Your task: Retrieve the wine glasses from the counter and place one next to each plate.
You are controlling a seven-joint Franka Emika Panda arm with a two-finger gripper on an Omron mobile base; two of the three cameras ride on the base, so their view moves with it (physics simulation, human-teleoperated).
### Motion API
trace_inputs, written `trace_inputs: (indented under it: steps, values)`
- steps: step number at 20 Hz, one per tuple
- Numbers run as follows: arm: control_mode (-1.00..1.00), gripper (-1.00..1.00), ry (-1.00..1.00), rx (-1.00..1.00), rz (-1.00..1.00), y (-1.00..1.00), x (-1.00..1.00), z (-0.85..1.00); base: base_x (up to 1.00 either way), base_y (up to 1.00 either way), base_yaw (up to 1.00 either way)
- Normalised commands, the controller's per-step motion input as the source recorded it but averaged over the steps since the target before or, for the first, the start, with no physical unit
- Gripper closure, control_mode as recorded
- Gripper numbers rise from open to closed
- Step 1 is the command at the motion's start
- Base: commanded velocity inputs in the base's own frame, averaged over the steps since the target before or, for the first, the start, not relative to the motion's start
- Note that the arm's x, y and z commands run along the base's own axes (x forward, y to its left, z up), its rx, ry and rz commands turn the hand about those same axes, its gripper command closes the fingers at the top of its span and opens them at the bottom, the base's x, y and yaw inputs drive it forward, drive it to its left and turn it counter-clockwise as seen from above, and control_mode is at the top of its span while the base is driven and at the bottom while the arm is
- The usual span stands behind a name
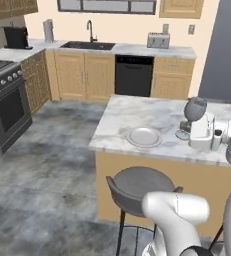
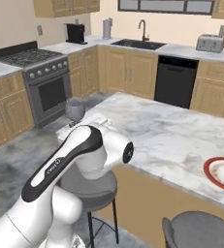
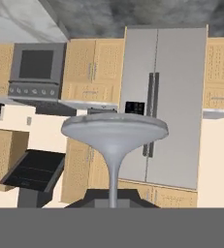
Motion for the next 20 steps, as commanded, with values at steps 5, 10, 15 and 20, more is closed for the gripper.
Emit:
trace_inputs:
  steps: [5, 10, 15, 20]
  values:
    - [1.00, 1.00, 0.00, 0.00, 0.00, 0.00, 0.00, 0.00, 0.54, -0.97, 0.35]
    - [1.00, 1.00, 0.00, 0.00, 0.00, 0.00, 0.00, 0.00, 0.61, -0.68, 0.37]
    - [-1.00, 1.00, 0.09, 0.01, 0.15, -0.37, 0.60, -0.30, 0.34, -0.24, 0.11]
    - [-1.00, 1.00, 0.01, 0.00, 0.18, -0.69, 0.91, -0.52, 0.00, 0.00, 0.00]
